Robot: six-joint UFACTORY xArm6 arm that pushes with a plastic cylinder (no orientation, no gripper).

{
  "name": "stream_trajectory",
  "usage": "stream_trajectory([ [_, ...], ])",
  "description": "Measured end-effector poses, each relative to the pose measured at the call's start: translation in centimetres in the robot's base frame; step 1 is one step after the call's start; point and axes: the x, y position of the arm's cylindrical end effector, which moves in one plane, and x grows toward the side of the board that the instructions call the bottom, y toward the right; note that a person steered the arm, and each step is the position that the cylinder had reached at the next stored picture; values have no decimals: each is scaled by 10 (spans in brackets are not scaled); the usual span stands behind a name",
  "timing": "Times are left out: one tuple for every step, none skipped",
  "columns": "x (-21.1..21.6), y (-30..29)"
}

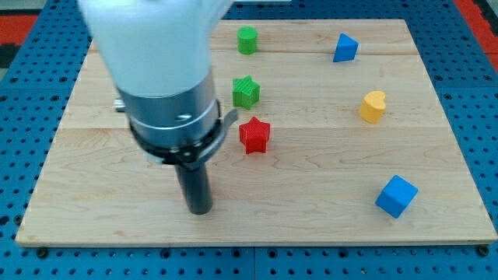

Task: Push the red circle to the bottom left of the red star

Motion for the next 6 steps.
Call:
stream_trajectory([
  [-8, -41],
  [-15, -75],
  [-29, -51],
  [-34, 14],
  [-17, 44],
  [6, 69],
])
